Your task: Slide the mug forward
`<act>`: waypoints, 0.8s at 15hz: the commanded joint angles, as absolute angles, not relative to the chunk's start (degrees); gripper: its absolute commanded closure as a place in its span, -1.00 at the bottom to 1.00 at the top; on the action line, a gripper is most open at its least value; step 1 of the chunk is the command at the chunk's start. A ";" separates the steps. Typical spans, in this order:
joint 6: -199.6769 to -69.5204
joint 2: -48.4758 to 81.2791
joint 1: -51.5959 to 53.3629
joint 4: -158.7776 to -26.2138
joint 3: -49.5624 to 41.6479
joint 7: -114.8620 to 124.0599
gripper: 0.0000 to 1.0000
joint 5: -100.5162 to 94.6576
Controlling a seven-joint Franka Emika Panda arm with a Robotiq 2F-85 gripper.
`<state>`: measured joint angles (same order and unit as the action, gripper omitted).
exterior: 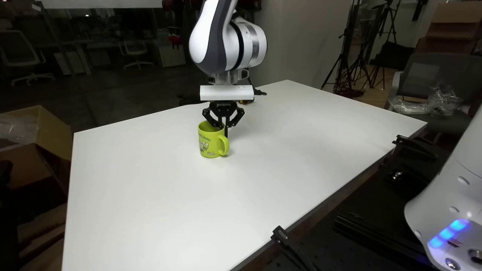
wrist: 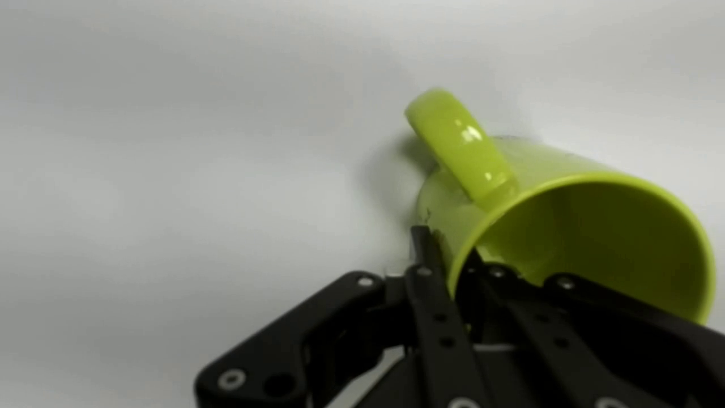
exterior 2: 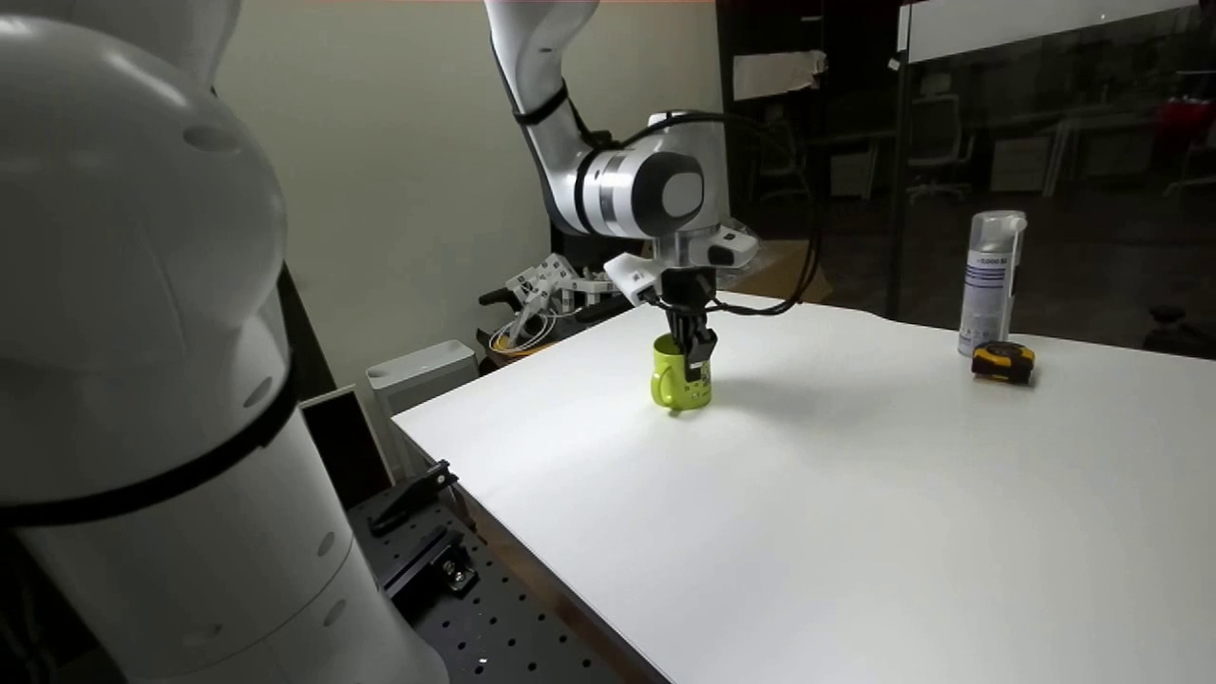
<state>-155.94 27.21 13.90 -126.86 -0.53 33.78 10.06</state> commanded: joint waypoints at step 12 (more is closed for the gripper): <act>-177.16 6.80 15.42 -162.27 4.63 39.04 -0.52 22.98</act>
